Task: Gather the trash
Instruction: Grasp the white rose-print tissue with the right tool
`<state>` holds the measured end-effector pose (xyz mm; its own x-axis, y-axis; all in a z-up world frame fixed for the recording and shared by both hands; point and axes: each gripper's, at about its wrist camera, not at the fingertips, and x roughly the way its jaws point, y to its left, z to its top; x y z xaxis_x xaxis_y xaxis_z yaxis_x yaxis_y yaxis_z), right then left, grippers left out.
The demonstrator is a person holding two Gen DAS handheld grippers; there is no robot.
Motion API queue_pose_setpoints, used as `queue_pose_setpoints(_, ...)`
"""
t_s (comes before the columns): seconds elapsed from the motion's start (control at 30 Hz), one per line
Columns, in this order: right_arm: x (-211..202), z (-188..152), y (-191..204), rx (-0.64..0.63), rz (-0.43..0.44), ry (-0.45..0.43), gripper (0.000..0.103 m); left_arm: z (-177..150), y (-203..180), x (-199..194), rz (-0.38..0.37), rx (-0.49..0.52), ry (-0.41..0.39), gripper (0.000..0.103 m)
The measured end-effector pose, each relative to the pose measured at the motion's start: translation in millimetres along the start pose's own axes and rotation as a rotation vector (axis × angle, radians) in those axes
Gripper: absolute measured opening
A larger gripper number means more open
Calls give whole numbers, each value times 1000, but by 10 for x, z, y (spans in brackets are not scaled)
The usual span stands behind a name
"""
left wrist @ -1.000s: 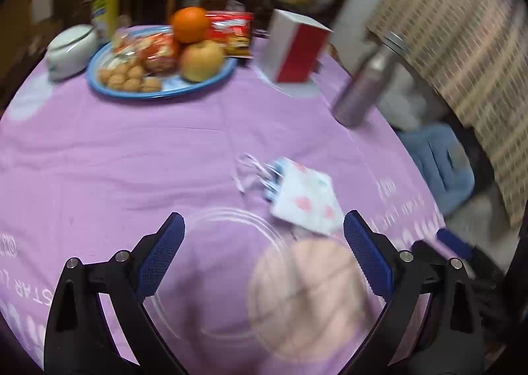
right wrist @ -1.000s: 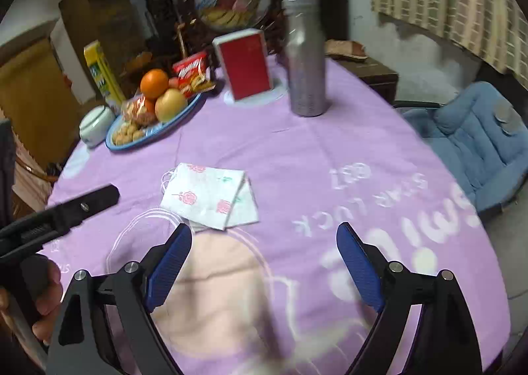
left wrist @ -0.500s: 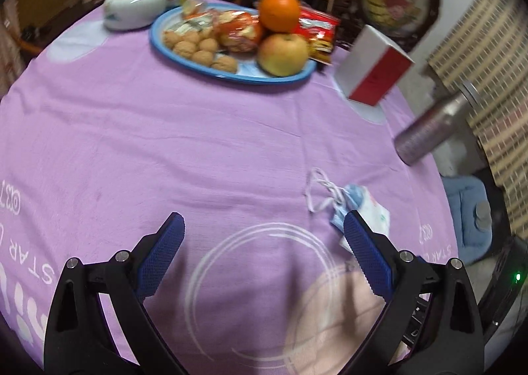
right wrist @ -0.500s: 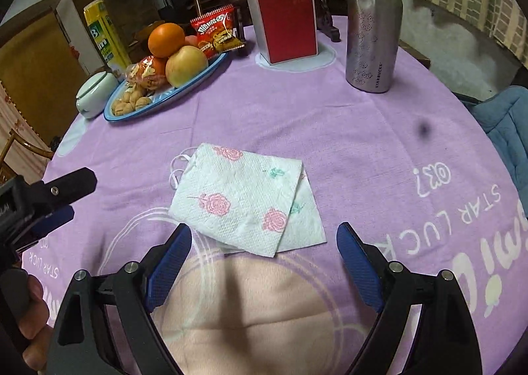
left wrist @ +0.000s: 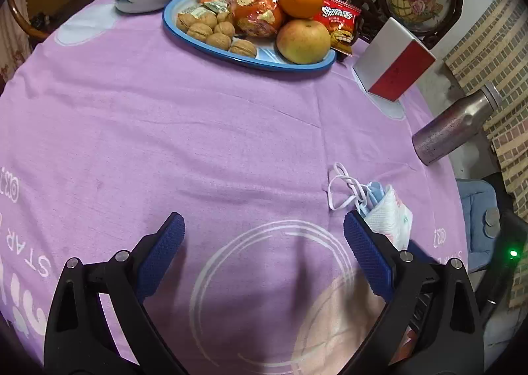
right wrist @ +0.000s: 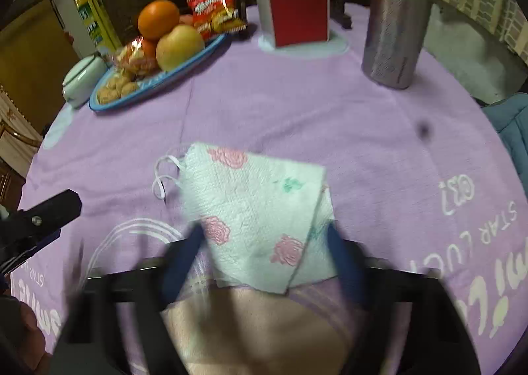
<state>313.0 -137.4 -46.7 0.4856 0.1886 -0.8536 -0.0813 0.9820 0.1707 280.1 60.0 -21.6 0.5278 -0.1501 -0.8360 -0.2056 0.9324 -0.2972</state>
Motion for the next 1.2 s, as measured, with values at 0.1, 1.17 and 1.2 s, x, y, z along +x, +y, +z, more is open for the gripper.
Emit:
queue_pose_setpoints(0.1,-55,-48,-21,20,20,-17,23,-16,-33,41,-11,11,22,94)
queue_pose_setpoints(1.17,-984,-1311,-489,-15,75,-68,55,-665,-807,-55,-86,360,119,94)
queue_pose_setpoints(1.2,-930,-1325,-459,-22,63,-47,35,-661,-798,-30,-82,354,125,94)
